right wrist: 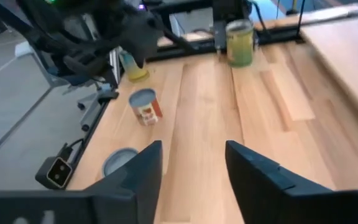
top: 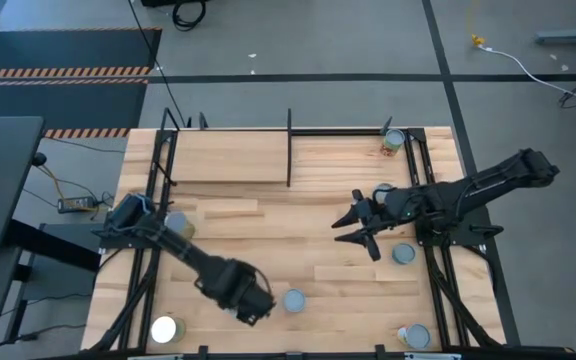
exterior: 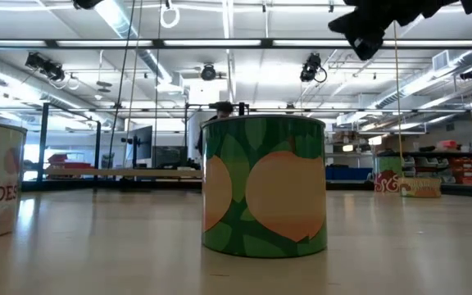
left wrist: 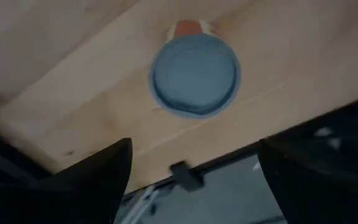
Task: Pick and place cans onto a shelf
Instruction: Put the canned diced tomatoes on the shelf
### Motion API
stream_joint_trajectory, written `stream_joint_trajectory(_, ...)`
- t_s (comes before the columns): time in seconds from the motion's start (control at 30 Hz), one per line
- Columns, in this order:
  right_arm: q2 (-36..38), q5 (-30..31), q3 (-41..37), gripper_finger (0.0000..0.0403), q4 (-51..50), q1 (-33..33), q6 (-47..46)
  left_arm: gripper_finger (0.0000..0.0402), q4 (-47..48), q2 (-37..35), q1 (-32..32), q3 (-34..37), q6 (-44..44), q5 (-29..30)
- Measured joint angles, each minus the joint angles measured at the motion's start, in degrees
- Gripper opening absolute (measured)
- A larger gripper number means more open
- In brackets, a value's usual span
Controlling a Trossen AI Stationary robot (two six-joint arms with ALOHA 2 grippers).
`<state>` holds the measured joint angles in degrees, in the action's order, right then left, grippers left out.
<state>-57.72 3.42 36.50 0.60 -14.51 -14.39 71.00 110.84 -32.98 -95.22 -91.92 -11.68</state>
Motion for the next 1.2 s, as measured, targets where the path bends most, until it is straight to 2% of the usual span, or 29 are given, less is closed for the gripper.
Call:
stream_joint_trajectory(0.23, -3.37, -0.27, -0.01, 0.0254, 0.29, -0.14, -0.61, 0.0352, -0.48, 0.12, -1.84, 0.00, -11.93, 10.39)
stream_joint_trajectory(0.43, -4.97, -0.28, -0.01, 0.0306, 1.35, -0.14, -0.47, 0.0352, -1.44, 0.23, -3.62, 2.68, -17.48, 10.71)
stream_joint_trajectory(0.57, -5.13, -0.28, -0.03, 0.0328, 1.45, -0.14, -0.42, 0.0352, -10.30, 0.15, -3.71, 6.58, -19.06, 9.82)
stream_joint_trajectory(0.73, -5.13, -0.31, -0.03, 0.0342, 1.47, -0.14, -0.12, 0.0352, -12.00, 0.16, -3.69, 7.87, -19.95, 12.45)
stream_joint_trajectory(1.2, -5.13, -0.26, -0.03, 0.0344, 1.47, 0.08, 0.98, 0.0353, -8.30, 0.14, -5.37, 6.37, -22.49, 12.38)
